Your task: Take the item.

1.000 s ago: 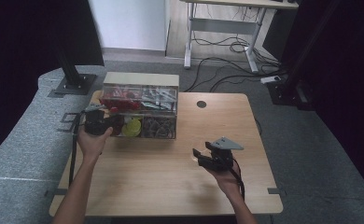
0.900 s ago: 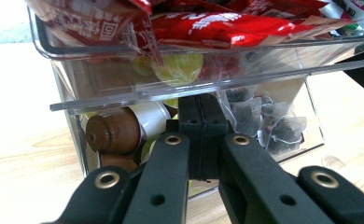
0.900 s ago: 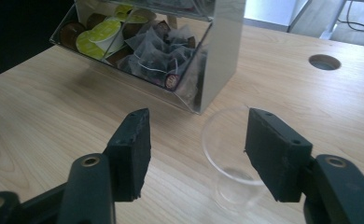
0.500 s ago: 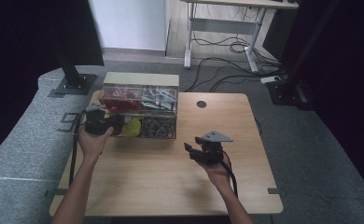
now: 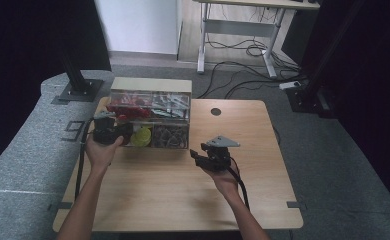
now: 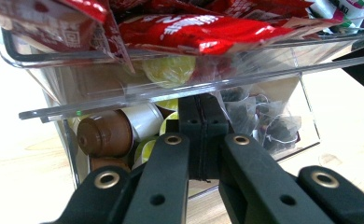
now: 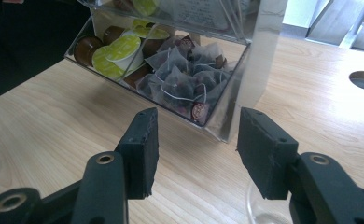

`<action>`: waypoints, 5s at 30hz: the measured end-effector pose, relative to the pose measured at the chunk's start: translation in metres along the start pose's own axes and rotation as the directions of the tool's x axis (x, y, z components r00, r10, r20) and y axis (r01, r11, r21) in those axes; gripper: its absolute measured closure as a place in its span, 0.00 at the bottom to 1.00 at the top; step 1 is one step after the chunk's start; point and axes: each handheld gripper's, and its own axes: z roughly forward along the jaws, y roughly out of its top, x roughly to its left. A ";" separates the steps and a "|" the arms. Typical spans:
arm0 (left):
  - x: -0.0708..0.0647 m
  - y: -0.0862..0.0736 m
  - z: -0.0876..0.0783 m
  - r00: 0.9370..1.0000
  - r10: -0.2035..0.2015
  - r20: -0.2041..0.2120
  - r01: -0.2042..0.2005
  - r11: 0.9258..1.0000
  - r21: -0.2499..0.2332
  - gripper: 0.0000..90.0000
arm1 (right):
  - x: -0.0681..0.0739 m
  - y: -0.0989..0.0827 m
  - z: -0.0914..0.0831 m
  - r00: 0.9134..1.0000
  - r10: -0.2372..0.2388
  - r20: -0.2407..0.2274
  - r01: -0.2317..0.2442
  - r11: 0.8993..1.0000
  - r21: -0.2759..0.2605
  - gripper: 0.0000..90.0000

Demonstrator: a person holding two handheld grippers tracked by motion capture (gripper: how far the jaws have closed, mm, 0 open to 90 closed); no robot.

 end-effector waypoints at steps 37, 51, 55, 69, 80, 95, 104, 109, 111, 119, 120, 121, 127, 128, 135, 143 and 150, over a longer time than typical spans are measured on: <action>-0.004 0.001 0.002 1.000 0.002 0.006 -0.002 1.000 0.004 1.00 | 0.025 0.015 0.054 0.999 -0.042 0.000 0.042 0.999 0.032 0.58; -0.005 0.001 0.003 1.000 0.005 0.007 -0.005 1.000 0.005 1.00 | 0.030 0.019 0.066 0.999 -0.052 0.007 0.051 0.998 0.041 0.59; -0.005 0.001 0.003 1.000 0.005 0.007 -0.005 1.000 0.004 1.00 | 0.031 0.020 0.071 0.999 -0.049 0.010 0.049 0.998 0.041 0.60; -0.006 0.000 0.004 1.000 0.002 0.012 -0.003 1.000 0.004 1.00 | 0.030 0.020 0.084 0.998 -0.055 0.040 0.053 0.997 0.052 0.61; -0.006 0.001 0.004 1.000 0.006 0.012 -0.006 1.000 0.009 1.00 | 0.029 0.021 0.095 0.997 -0.050 0.061 0.047 0.997 0.058 0.61; -0.005 0.002 0.005 1.000 0.006 0.008 -0.006 1.000 0.018 1.00 | 0.022 0.020 0.104 0.994 -0.041 0.105 0.036 0.998 0.052 0.62; -0.005 0.001 0.005 1.000 0.006 0.008 -0.006 1.000 0.018 1.00 | 0.026 0.021 0.111 0.993 -0.050 0.105 0.044 0.997 0.057 0.64; -0.004 0.001 0.004 1.000 0.006 0.009 -0.006 1.000 0.016 1.00 | 0.025 0.021 0.113 0.992 -0.058 0.109 0.052 0.997 0.056 0.75; -0.004 0.000 0.004 1.000 0.006 0.009 -0.006 1.000 0.016 1.00 | 0.024 0.021 0.113 0.992 -0.054 0.110 0.048 0.997 0.056 0.80; -0.004 0.000 0.004 1.000 0.007 0.006 -0.007 1.000 0.015 1.00 | 0.022 0.020 0.112 0.994 -0.055 0.093 0.049 0.997 0.059 0.97; -0.004 0.000 0.004 1.000 0.007 0.006 -0.007 1.000 0.015 1.00 | 0.022 0.021 0.111 0.994 -0.054 0.091 0.049 0.997 0.060 0.97; -0.004 0.000 0.004 1.000 0.007 0.006 -0.007 1.000 0.015 1.00 | 0.022 0.020 0.111 0.994 -0.060 0.091 0.054 0.997 0.062 0.98; -0.004 -0.001 0.005 1.000 0.007 0.010 -0.007 1.000 0.017 1.00 | 0.021 0.022 0.107 0.995 -0.052 0.084 0.048 0.997 0.053 0.99; -0.004 -0.002 0.005 1.000 0.007 0.011 -0.007 1.000 0.018 1.00 | 0.021 0.022 0.106 0.995 -0.051 0.085 0.047 0.998 0.049 0.99; -0.004 -0.002 0.005 1.000 0.006 0.011 -0.006 1.000 0.018 1.00 | 0.022 0.025 0.099 0.996 -0.049 0.079 0.047 0.998 0.028 0.99; -0.005 -0.002 0.005 1.000 0.005 0.008 -0.005 1.000 0.017 1.00 | 0.021 0.028 0.089 0.997 -0.044 0.066 0.045 0.999 0.000 0.99; -0.005 -0.002 0.006 1.000 0.007 0.006 -0.007 1.000 0.017 1.00 | 0.020 0.029 0.080 0.998 -0.035 0.060 0.036 0.999 -0.017 0.99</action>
